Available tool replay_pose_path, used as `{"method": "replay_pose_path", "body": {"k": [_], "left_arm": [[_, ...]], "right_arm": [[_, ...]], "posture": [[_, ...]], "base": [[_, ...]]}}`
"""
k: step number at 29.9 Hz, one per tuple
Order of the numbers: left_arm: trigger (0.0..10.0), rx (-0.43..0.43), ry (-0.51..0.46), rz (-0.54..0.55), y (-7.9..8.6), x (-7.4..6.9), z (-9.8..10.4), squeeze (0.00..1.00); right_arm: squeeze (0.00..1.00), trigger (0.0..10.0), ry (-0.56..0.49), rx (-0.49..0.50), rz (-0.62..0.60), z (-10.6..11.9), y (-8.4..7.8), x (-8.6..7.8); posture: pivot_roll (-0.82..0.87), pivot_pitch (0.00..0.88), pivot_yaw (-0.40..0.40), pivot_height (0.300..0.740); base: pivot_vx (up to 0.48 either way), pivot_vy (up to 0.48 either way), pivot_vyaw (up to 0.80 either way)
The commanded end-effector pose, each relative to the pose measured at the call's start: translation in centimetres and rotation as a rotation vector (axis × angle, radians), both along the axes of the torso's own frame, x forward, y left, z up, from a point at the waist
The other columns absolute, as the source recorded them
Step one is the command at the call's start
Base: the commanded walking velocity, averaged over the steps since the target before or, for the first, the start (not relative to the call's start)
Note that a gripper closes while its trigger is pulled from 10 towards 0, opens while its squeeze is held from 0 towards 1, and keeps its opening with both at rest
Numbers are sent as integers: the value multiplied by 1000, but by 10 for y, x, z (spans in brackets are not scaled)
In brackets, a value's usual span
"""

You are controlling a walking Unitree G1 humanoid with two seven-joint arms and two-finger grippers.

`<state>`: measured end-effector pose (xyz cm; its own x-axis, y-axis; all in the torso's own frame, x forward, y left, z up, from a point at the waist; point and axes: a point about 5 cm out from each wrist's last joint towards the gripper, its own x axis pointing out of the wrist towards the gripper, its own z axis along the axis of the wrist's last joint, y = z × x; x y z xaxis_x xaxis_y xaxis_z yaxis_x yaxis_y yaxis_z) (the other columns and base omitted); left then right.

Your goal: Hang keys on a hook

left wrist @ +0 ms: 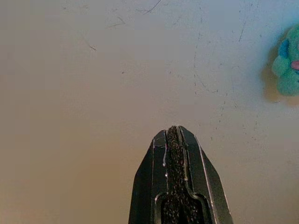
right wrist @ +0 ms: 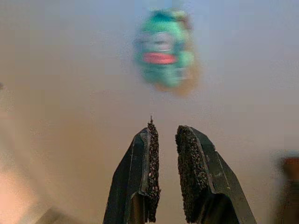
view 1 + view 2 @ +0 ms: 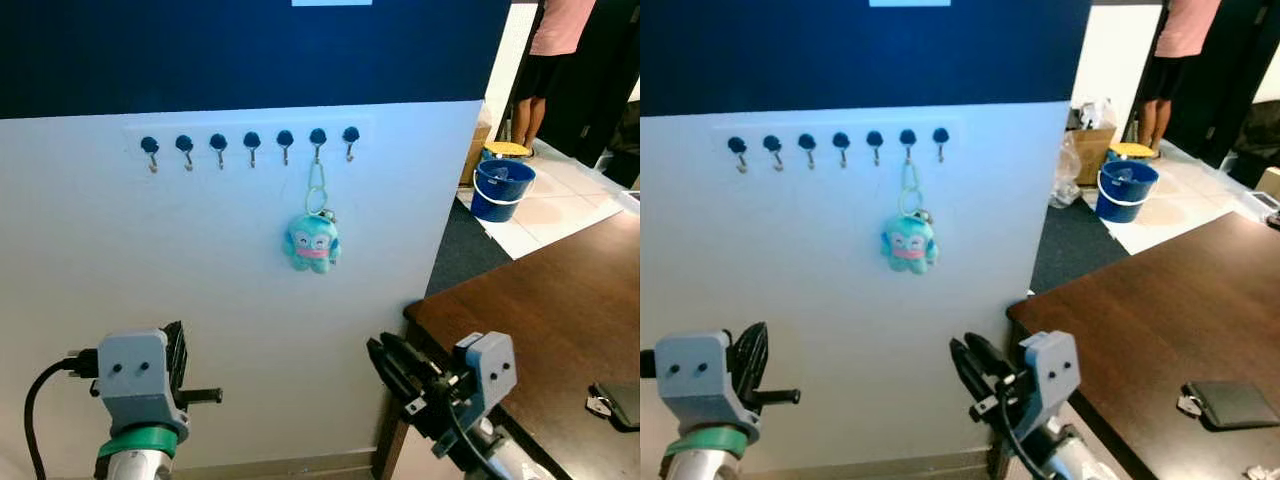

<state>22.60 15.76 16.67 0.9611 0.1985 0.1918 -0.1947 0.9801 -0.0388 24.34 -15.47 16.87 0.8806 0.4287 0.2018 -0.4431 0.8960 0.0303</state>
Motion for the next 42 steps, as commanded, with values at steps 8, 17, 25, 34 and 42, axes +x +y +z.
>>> {"method": "replay_pose_path", "body": {"k": [8, 17, 25, 34, 42], "left_arm": [[10000, 4, 5, 11, 4, 8, -4, 0], [10000, 24, -15, 20, 12, 16, 0, 0], [10000, 23, 40, 34, 15, 15, -19, 0], [10000, -114, 155, 44, 19, 22, -46, 0], [10000, -206, 50, 48, 18, 22, -34, 0]], "right_arm": [[0, 10000, 81, -56, -34, -24, -17, 34], [0, 10000, 130, -141, -24, -39, -35, 54], [0, 10000, 88, -73, -82, -35, -28, 62], [0, 10000, -164, 49, 20, 12, 10, 45], [0, 10000, -245, 29, 0, 17, 14, 37]], "posture": [[-100, 13, 143, 740], [-95, 12, 124, 740], [-91, 10, 108, 740], [-98, 12, 111, 740], [-101, 9, 111, 740]], "base": [[0, 0, 0], [0, 0, 0], [0, 0, 0], [0, 0, 0], [0, 0, 0]]}}
